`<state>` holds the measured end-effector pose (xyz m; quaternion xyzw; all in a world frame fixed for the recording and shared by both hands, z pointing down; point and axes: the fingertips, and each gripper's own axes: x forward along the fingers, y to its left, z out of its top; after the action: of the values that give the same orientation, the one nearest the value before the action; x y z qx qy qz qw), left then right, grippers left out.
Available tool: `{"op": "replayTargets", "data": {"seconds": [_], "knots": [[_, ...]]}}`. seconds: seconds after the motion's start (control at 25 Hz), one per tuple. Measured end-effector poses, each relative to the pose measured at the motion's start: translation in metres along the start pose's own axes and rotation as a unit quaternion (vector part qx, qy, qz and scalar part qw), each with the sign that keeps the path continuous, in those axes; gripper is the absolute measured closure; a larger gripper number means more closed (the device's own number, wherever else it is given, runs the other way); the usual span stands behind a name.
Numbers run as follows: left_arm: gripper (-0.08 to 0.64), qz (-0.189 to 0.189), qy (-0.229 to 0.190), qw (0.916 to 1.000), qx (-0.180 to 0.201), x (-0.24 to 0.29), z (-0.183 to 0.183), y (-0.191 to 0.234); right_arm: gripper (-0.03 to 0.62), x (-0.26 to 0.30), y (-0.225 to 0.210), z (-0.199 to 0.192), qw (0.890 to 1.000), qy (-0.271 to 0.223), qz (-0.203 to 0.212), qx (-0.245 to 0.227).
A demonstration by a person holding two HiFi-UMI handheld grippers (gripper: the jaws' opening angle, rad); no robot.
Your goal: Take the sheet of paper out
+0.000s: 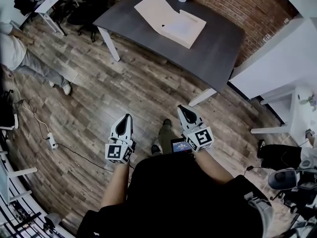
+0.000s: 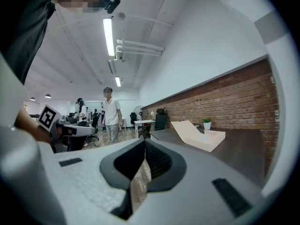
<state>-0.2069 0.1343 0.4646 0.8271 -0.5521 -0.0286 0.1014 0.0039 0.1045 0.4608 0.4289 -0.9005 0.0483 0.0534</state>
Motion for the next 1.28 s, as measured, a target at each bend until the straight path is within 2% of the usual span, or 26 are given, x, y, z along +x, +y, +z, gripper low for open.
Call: {"op": "replayTargets", "data": {"seconds": [0.24,0.64,0.88,1.04,1.28], "knots": [[0.561,-0.008,0.007,0.9999,-0.001,0.067,0.004,0.034,0.586,0.060,-0.042,0.002,1.000,-0.007,-0.006,0.009],[0.561,-0.009,0.023,0.9997,0.002,0.230,0.035,0.080,0.585,0.181,-0.158,0.030,1.000,-0.005,0.008,0.015],[0.561,-0.002,0.021,0.9998,0.007,0.309,0.049,0.111,0.586,0.231,-0.212,0.037,1.000,-0.008,0.011,0.011],[0.561,-0.030,0.015,0.9993,0.018,0.349,0.062,0.108,0.586,0.246,-0.237,0.031,1.000,-0.005,-0.004,0.017],[0.561,-0.090,0.023,0.9957,-0.001,0.410,0.064,0.099,0.586,0.263,-0.272,0.023,0.998,0.000,-0.047,0.029]]}}
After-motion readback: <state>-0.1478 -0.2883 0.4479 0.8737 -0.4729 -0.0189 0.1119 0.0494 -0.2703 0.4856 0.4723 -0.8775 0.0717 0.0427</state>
